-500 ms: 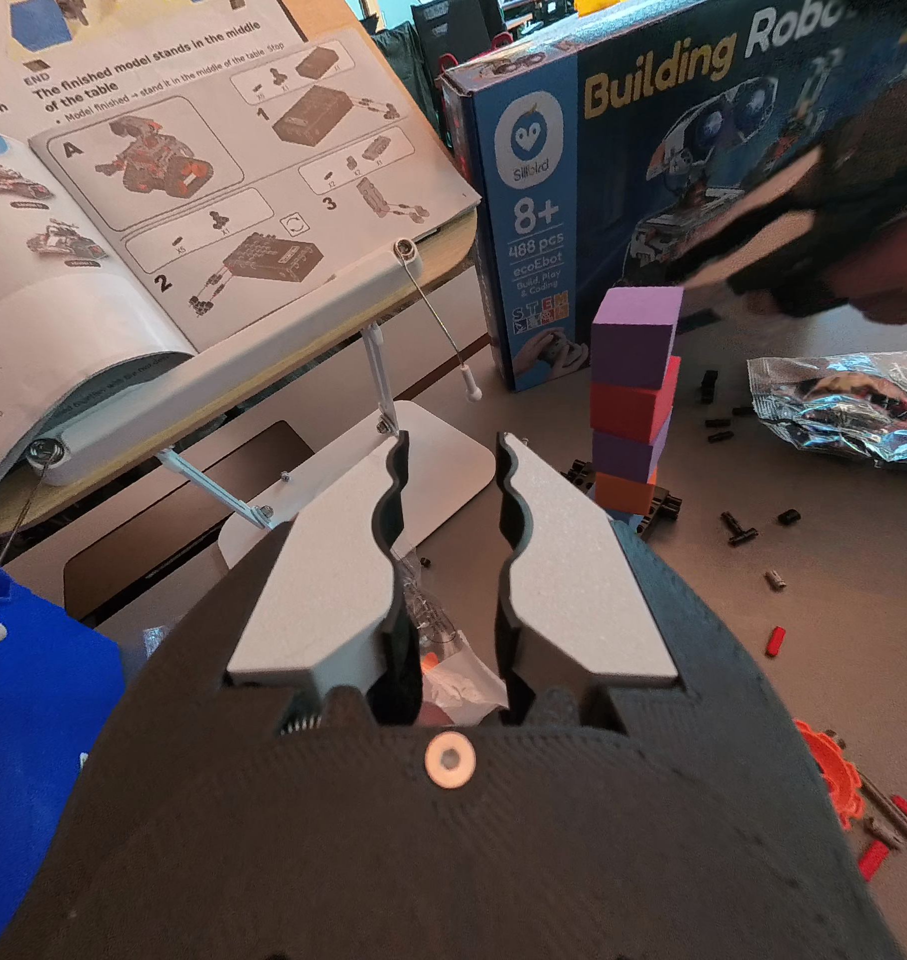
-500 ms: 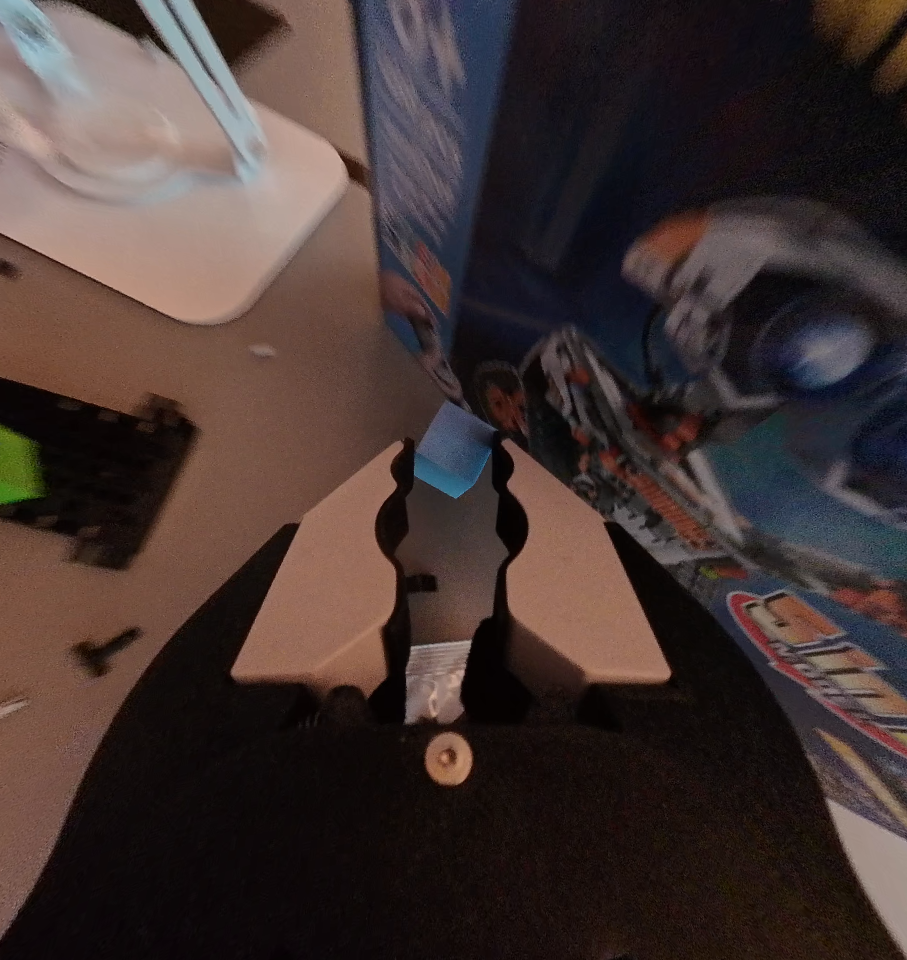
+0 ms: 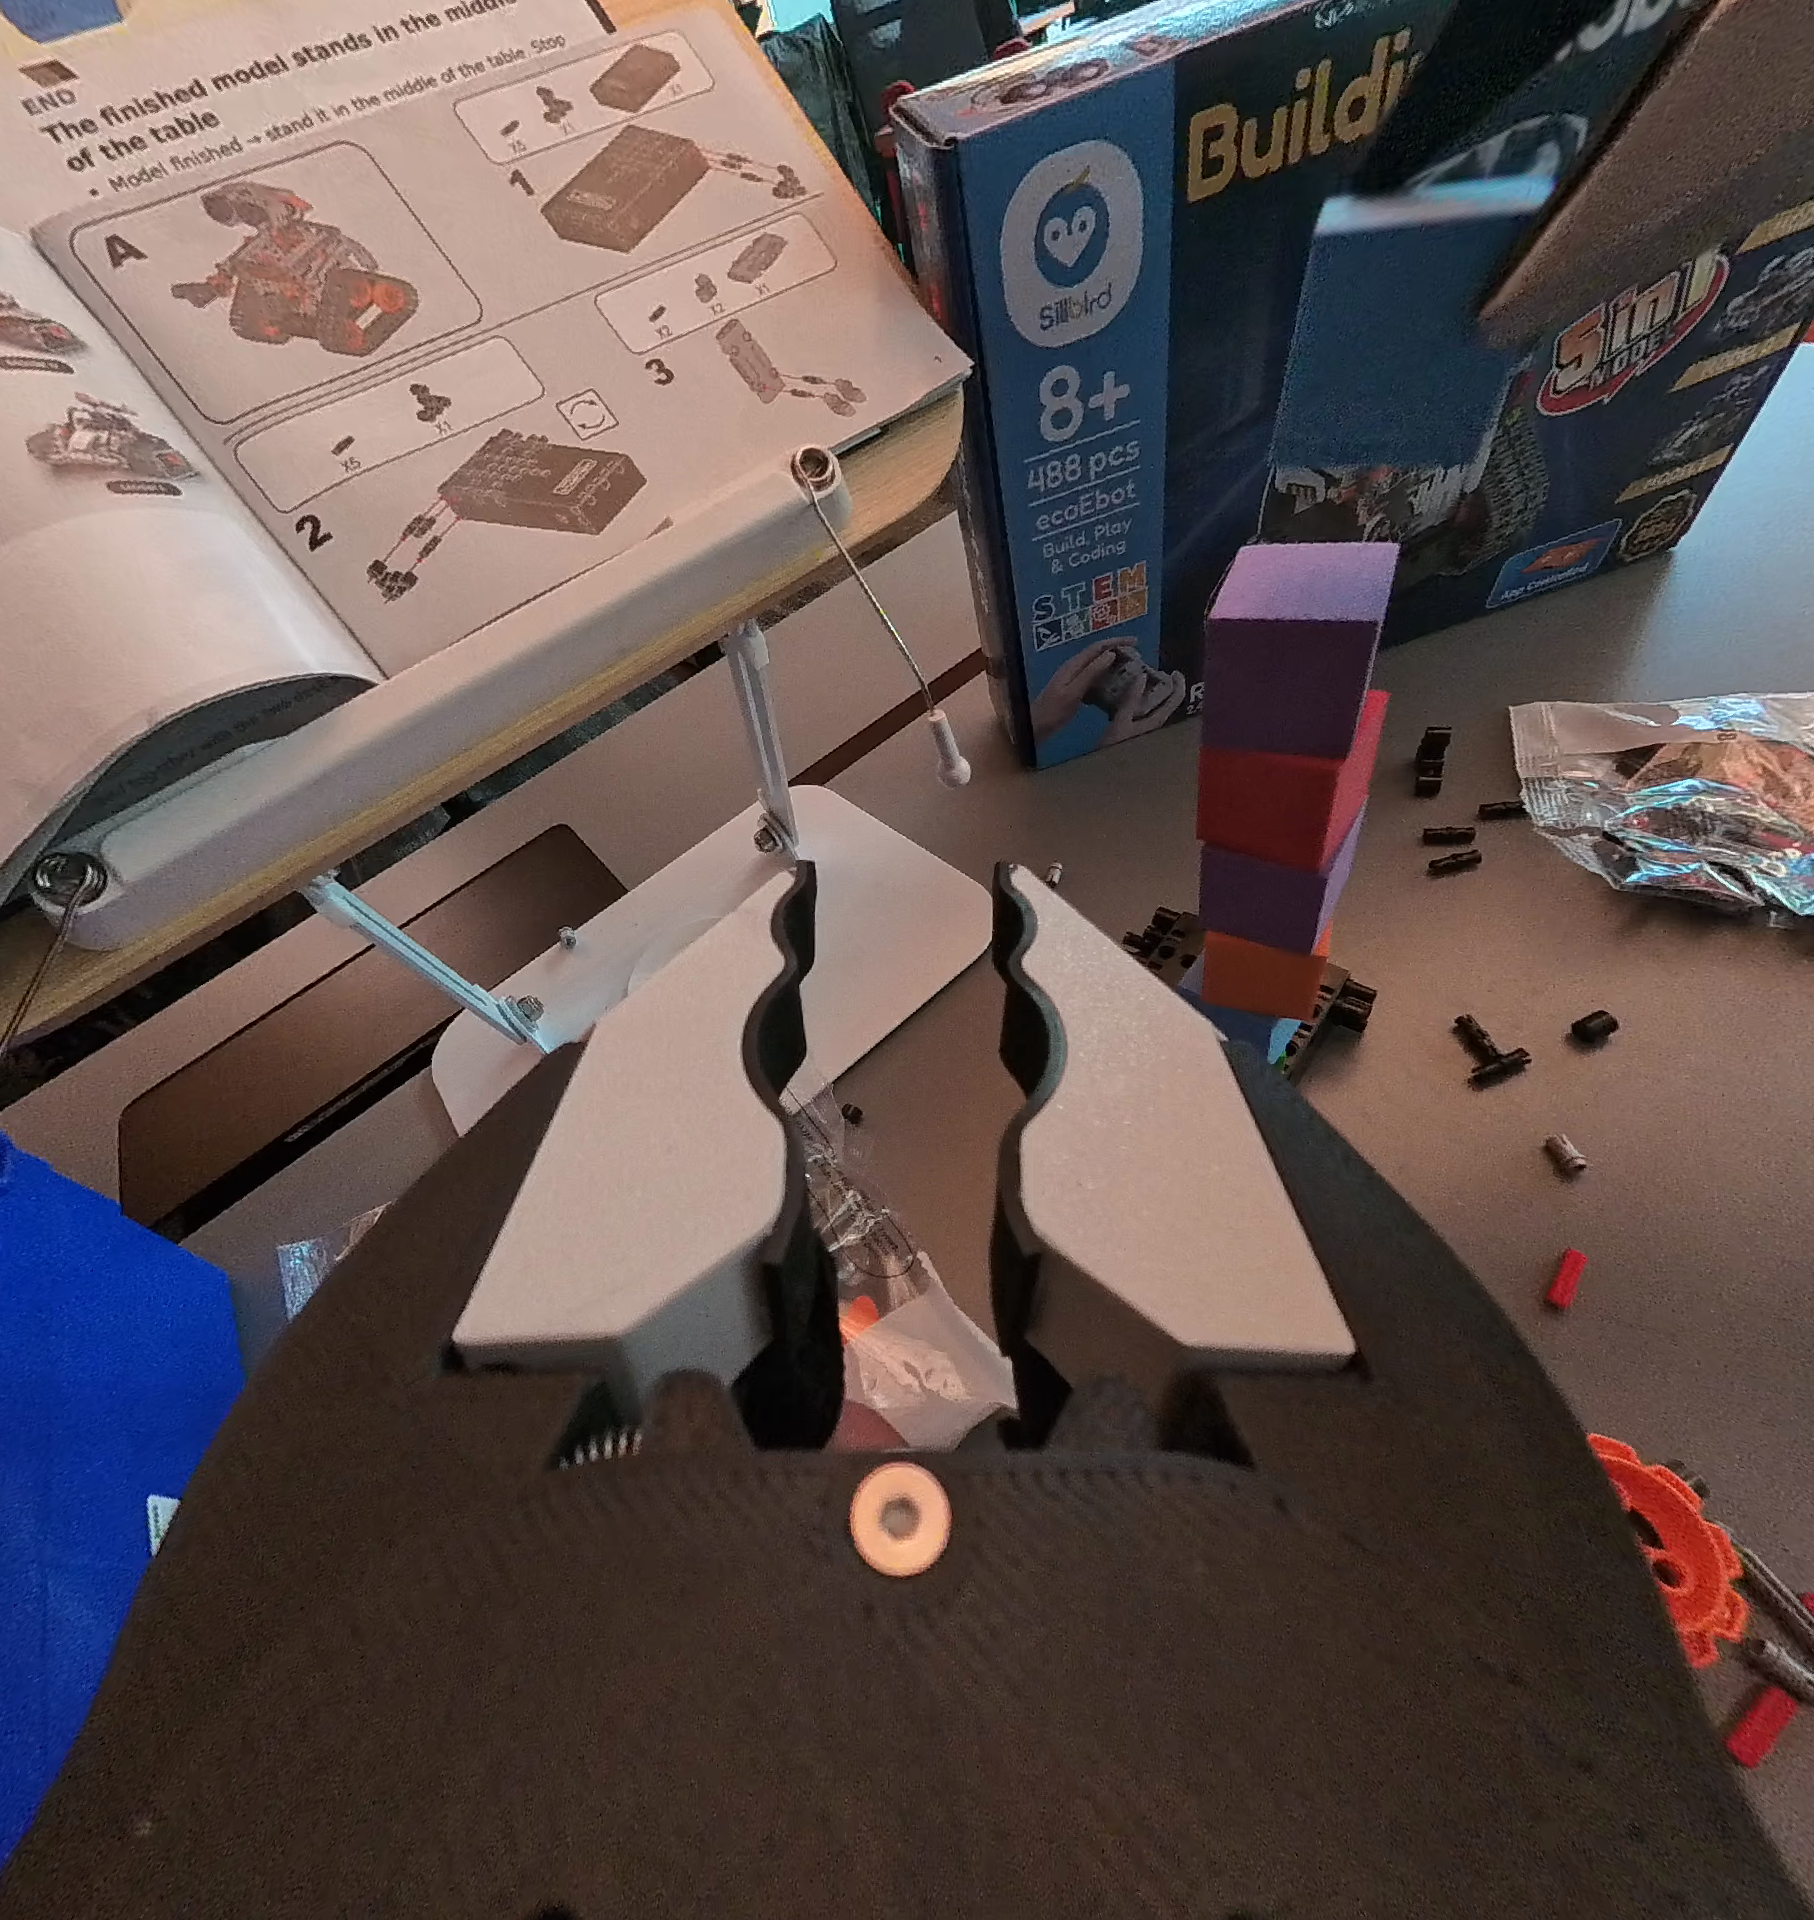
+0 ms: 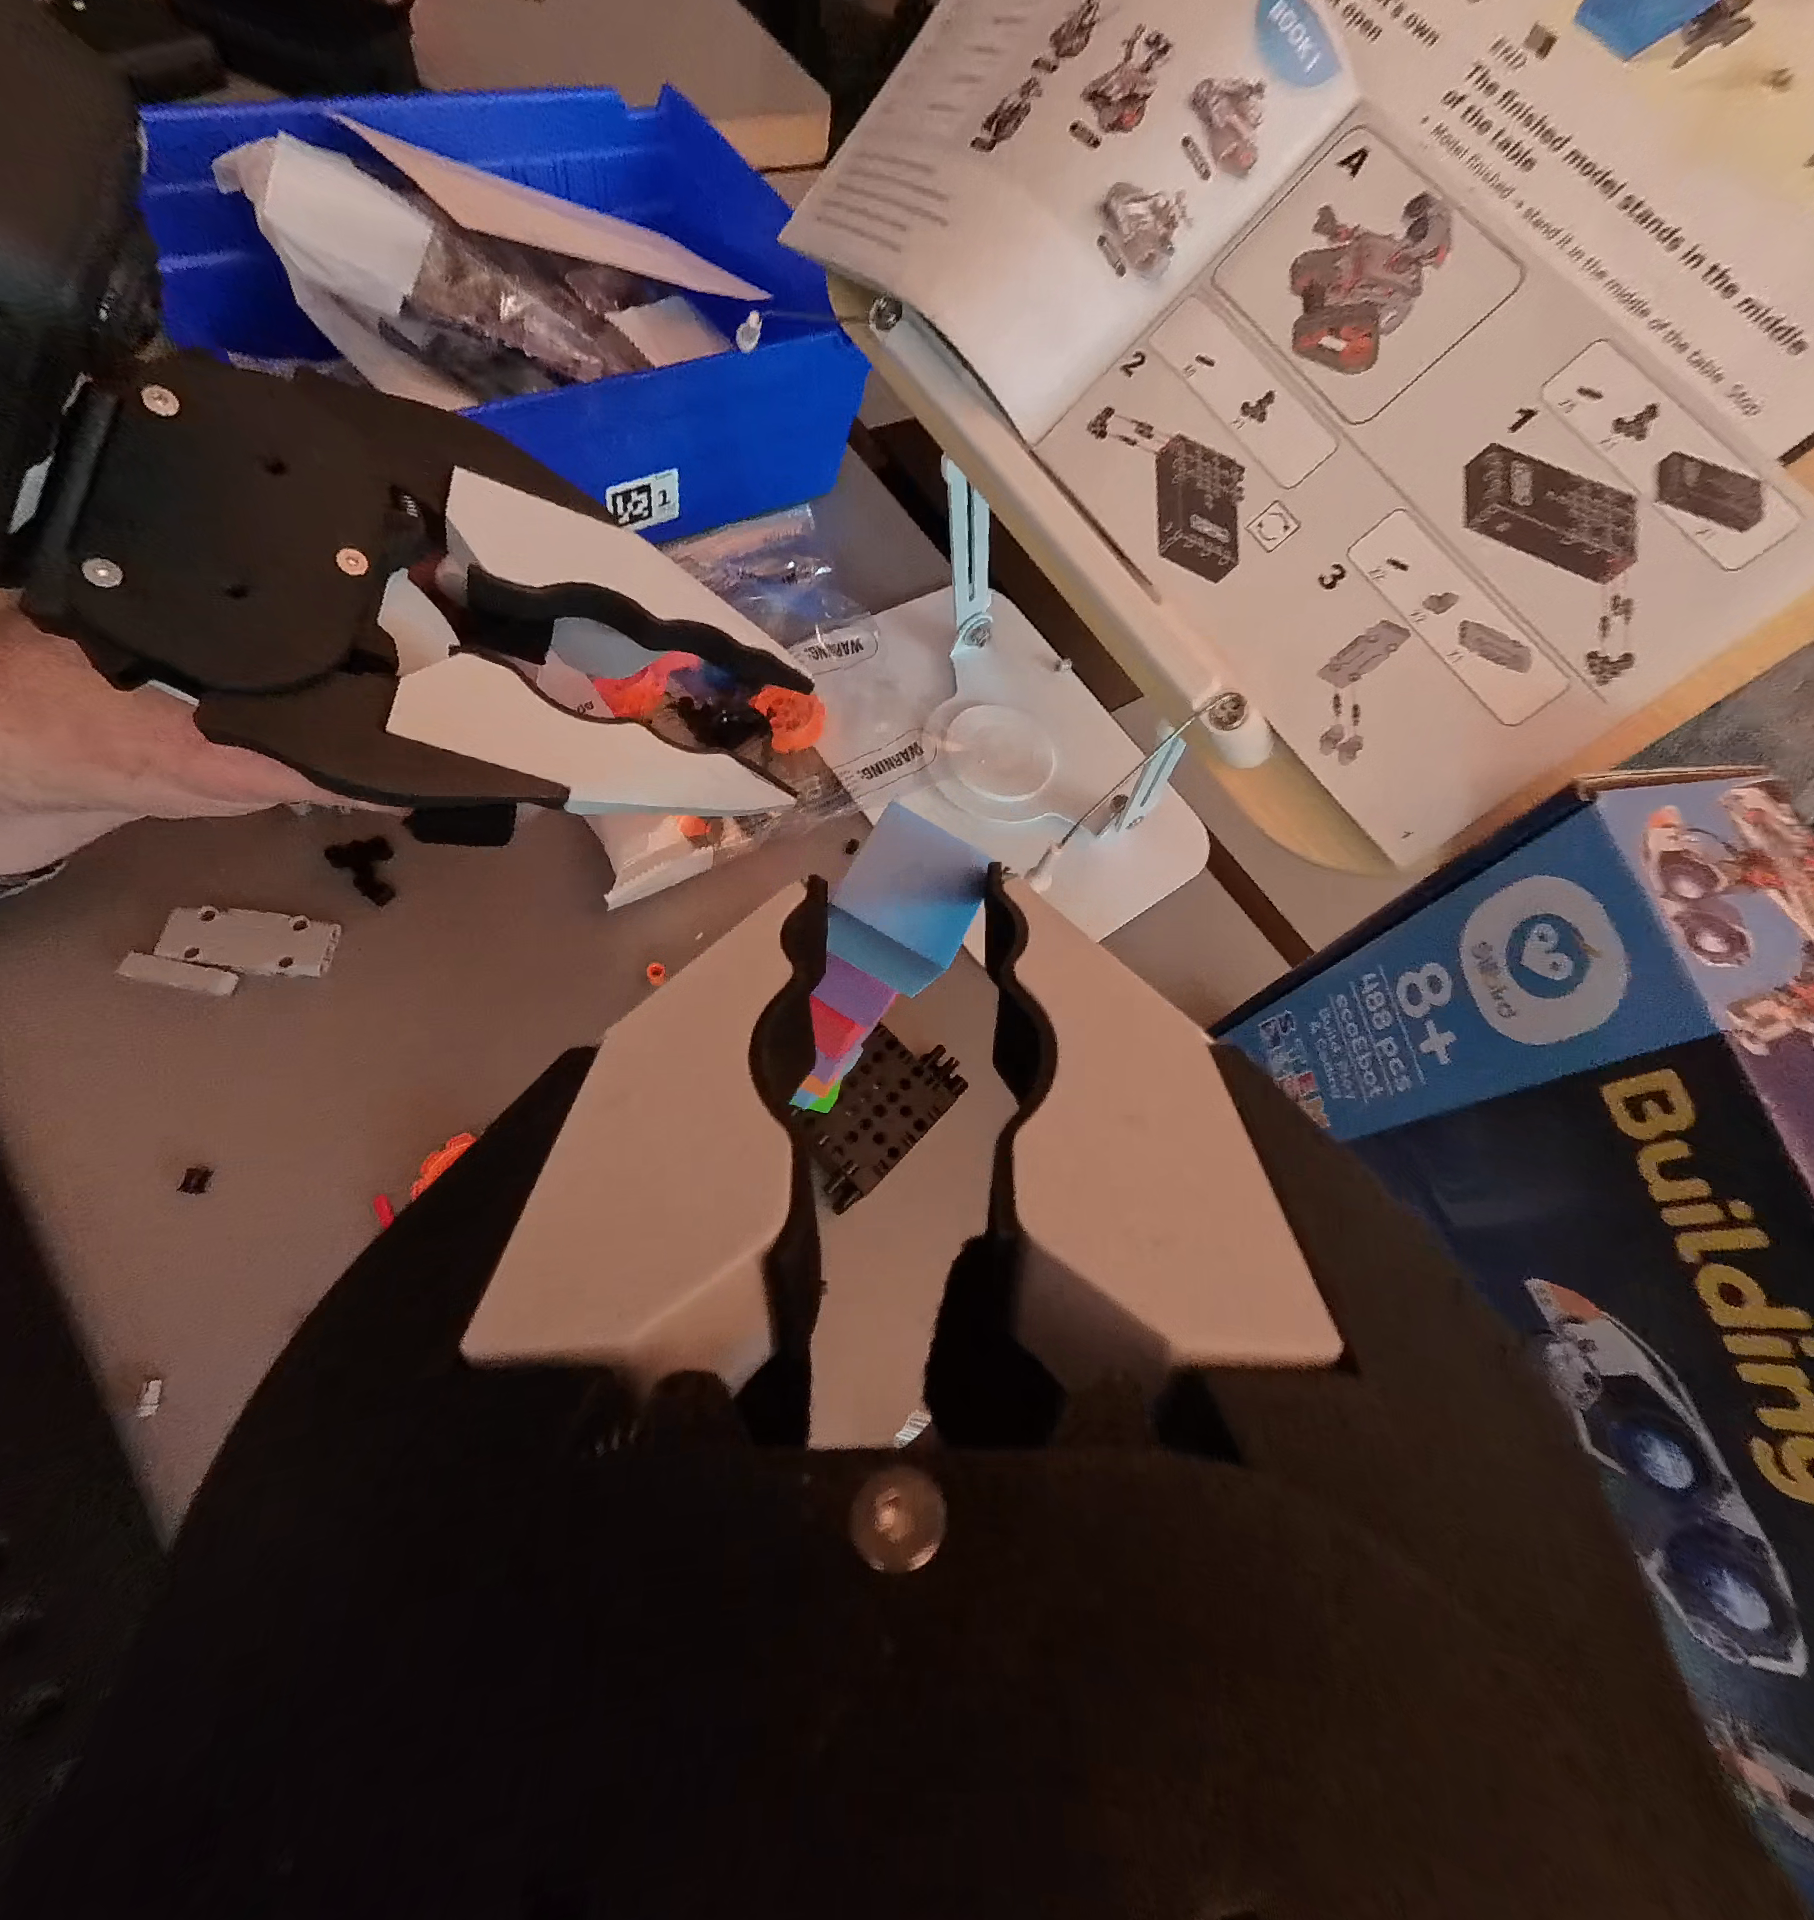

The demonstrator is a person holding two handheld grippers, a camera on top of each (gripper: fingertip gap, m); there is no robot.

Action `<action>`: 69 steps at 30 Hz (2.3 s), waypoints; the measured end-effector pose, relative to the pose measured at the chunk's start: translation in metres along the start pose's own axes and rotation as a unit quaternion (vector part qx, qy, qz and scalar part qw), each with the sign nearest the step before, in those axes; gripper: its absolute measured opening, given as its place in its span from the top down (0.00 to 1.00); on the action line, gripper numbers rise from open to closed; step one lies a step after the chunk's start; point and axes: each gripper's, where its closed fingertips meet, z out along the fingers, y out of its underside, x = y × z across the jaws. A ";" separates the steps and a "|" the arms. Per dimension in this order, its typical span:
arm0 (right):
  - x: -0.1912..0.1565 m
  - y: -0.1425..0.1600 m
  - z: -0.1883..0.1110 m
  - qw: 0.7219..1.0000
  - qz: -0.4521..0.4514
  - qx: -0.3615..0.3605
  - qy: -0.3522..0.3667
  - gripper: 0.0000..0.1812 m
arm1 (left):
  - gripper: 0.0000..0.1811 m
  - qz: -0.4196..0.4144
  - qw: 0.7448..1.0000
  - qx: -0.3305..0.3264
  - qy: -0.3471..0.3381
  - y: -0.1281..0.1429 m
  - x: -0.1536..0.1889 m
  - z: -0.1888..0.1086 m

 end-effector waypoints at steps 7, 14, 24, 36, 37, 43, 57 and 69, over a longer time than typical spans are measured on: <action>-0.006 0.011 0.018 1.000 0.005 -0.028 -0.015 0.83 | 0.82 0.001 1.000 -0.001 0.000 0.000 0.000 0.000; -0.004 0.005 0.007 1.000 0.001 0.000 0.001 0.76 | 0.82 0.002 1.000 -0.003 0.000 0.002 0.000 0.001; 0.060 0.055 -0.041 0.984 0.075 0.110 0.114 0.81 | 0.82 0.007 1.000 -0.024 0.001 0.015 0.003 0.009; 0.102 0.166 -0.027 0.966 0.174 0.055 0.181 0.84 | 0.83 0.014 0.993 -0.110 0.043 0.058 0.028 0.029; 0.102 0.167 -0.026 0.966 0.174 0.053 0.182 0.84 | 0.83 0.011 0.992 -0.115 0.048 0.061 0.030 0.030; 0.103 0.174 -0.025 0.965 0.180 0.044 0.185 0.84 | 0.83 0.007 0.988 -0.138 0.067 0.074 0.043 0.036; 0.105 0.180 -0.028 0.964 0.184 0.034 0.188 0.84 | 0.84 0.005 0.980 -0.174 0.092 0.079 0.078 0.040; 0.118 0.185 -0.048 0.953 0.208 0.045 0.213 0.84 | 0.82 0.045 0.983 -0.150 0.093 0.069 0.096 0.051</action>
